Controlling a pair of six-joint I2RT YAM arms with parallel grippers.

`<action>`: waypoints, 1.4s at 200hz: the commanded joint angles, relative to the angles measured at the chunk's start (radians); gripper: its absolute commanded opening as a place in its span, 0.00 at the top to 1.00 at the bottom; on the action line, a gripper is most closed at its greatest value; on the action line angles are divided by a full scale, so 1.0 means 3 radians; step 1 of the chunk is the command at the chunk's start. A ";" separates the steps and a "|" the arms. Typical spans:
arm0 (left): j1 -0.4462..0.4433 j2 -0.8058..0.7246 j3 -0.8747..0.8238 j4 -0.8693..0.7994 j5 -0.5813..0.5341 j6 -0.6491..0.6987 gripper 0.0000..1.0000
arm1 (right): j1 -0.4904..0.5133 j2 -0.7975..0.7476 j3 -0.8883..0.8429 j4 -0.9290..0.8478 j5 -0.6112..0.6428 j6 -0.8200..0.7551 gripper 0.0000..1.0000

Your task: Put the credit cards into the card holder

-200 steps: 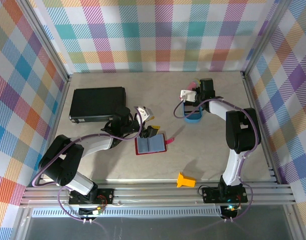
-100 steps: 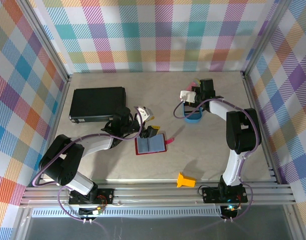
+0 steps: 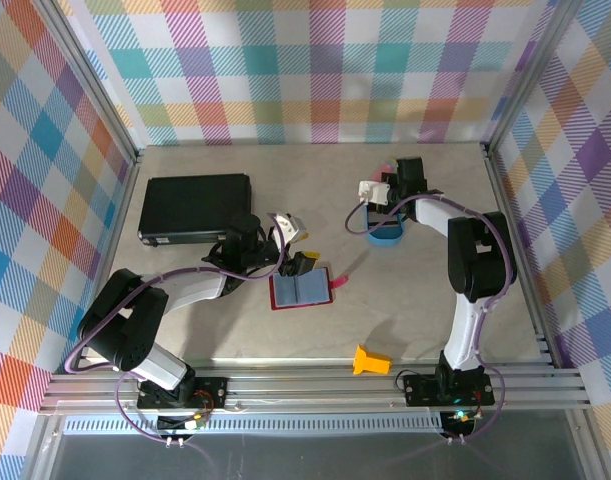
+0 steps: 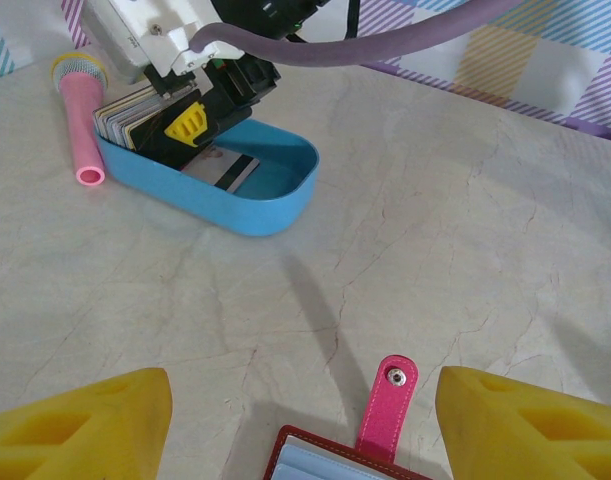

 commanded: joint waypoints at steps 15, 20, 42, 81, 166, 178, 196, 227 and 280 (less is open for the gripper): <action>-0.0022 0.0063 0.0020 0.0087 0.0088 -0.0016 0.30 | -0.0025 0.0068 0.0141 -0.0016 0.0041 0.0024 0.40; -0.0022 0.0064 0.0024 0.0085 0.0089 -0.0015 0.30 | -0.0027 0.0069 0.0149 -0.0008 0.0056 0.0026 0.41; -0.0022 0.0066 0.0024 0.0085 0.0090 -0.0016 0.29 | -0.0033 0.0074 0.0172 0.0025 0.0122 0.0029 0.44; -0.0027 0.0069 0.0024 0.0096 0.0094 -0.0022 0.29 | -0.0033 0.0001 0.0151 0.0074 0.0119 0.0044 0.51; -0.0042 0.0072 0.0022 0.0100 0.0094 -0.0037 0.29 | -0.0029 -0.0079 0.0149 0.0007 0.0094 0.0057 0.78; -0.0042 0.0071 0.0019 0.0102 0.0097 -0.0039 0.29 | -0.0033 -0.0078 0.0149 -0.0008 0.0092 0.0054 0.81; -0.0047 0.0074 0.0019 0.0100 0.0095 -0.0040 0.29 | -0.0033 -0.0075 0.0155 -0.0025 0.0090 0.0062 0.85; -0.0052 0.0076 0.0018 0.0103 0.0089 -0.0037 0.29 | -0.0036 -0.0084 0.0164 -0.0060 0.0082 0.0077 0.94; -0.0056 0.0081 0.0018 0.0101 0.0090 -0.0041 0.29 | -0.0039 -0.0159 0.0175 -0.0184 0.0037 0.0099 1.00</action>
